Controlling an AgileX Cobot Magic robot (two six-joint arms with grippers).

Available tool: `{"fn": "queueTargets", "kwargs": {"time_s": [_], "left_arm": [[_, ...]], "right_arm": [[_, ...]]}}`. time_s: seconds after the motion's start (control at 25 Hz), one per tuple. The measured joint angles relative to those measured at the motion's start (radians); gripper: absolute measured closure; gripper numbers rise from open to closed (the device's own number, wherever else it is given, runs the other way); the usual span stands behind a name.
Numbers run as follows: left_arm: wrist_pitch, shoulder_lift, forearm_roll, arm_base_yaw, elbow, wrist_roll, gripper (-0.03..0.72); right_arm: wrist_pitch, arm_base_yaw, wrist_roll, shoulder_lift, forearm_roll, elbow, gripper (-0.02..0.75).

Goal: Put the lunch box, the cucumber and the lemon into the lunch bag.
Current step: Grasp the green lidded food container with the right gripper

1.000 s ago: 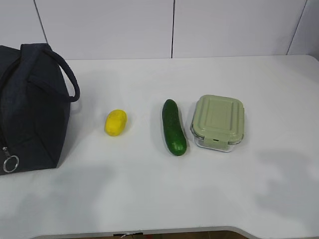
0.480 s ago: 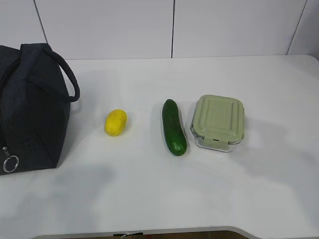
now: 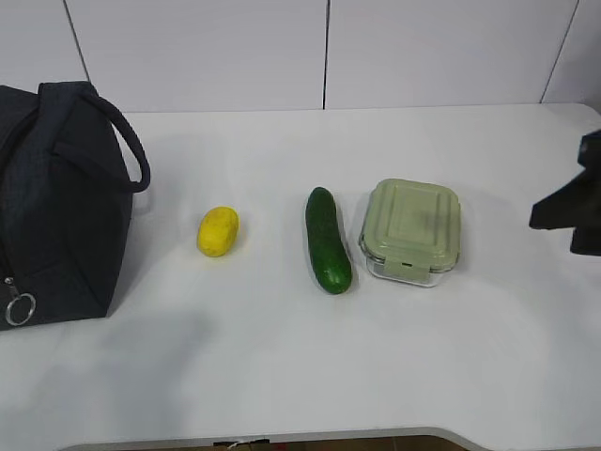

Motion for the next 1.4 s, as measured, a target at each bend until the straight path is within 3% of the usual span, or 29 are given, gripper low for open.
{"fn": "queueTargets", "kwargs": {"time_s": [0.12,0.32,0.48,0.6,0.8,1.04,1.24,1.4], "left_arm": [[0.000,0.000,0.000,0.000,0.000,0.000,0.423],[0.000,0.000,0.000,0.000,0.000,0.000,0.423],[0.000,0.000,0.000,0.000,0.000,0.000,0.423],[0.000,0.000,0.000,0.000,0.000,0.000,0.423],[0.000,0.000,0.000,0.000,0.000,0.000,0.423],[0.000,0.000,0.000,0.000,0.000,0.000,0.423],[0.000,0.000,0.000,0.000,0.000,0.000,0.423],[0.000,0.000,0.000,0.000,0.000,0.000,0.423]], "right_arm": [[-0.004,0.000,-0.067,0.075,0.107,-0.036,0.364],[0.021,-0.022,-0.262,0.193,0.395,-0.071,0.372],[0.114,-0.093,-0.456,0.277,0.614,-0.074,0.373],[0.233,-0.178,-0.585,0.334,0.715,-0.074,0.374],[0.381,-0.293,-0.705,0.431,0.768,-0.075,0.376],[0.384,-0.314,-0.717,0.481,0.752,-0.075,0.368],[0.323,-0.314,-0.724,0.493,0.739,-0.079,0.208],[0.319,-0.314,-0.771,0.547,0.743,-0.105,0.152]]}}
